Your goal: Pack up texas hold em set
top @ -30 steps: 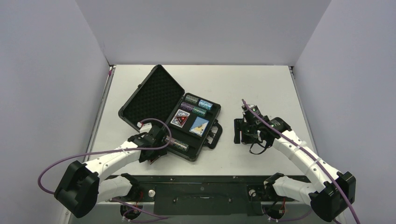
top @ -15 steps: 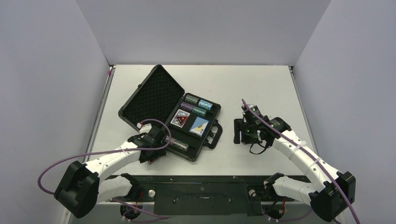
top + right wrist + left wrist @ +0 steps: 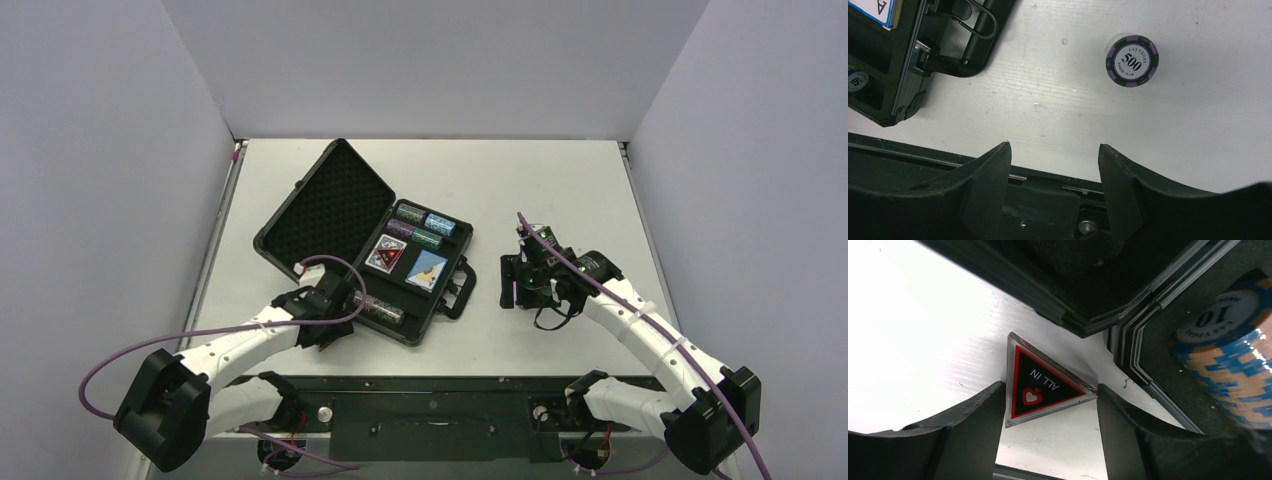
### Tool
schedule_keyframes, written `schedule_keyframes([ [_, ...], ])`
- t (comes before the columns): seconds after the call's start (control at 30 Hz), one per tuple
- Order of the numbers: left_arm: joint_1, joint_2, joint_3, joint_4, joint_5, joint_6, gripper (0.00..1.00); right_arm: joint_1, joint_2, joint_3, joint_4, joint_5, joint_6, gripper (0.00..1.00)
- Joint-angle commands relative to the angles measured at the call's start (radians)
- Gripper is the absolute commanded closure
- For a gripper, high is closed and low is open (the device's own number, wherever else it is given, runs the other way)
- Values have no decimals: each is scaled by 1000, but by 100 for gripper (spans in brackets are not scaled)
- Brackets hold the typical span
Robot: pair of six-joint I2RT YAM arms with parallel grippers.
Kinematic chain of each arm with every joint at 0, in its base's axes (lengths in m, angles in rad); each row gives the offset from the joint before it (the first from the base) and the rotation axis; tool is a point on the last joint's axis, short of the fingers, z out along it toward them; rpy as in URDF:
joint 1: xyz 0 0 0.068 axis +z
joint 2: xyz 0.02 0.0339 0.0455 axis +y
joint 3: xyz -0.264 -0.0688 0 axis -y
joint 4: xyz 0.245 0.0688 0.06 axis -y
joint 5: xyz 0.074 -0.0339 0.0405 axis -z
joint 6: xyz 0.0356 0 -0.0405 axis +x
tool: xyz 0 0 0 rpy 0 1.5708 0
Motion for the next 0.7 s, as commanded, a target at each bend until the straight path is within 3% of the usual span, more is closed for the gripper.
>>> schedule_keyframes([
  [0.0, 2, -8, -25, 89, 58, -4, 61, -8, 5, 12, 16, 4, -8, 40],
  [0.23, 3, -65, -10, 32, 71, -7, 76, -8, 3, 8, 24, 4, 1, 40],
  [0.6, 3, -161, 48, -83, 108, -40, 81, -8, -6, -2, 37, -5, 18, 40],
  [0.67, 3, -178, 47, -90, 122, -50, 88, -8, -7, -4, 36, -3, 19, 41],
])
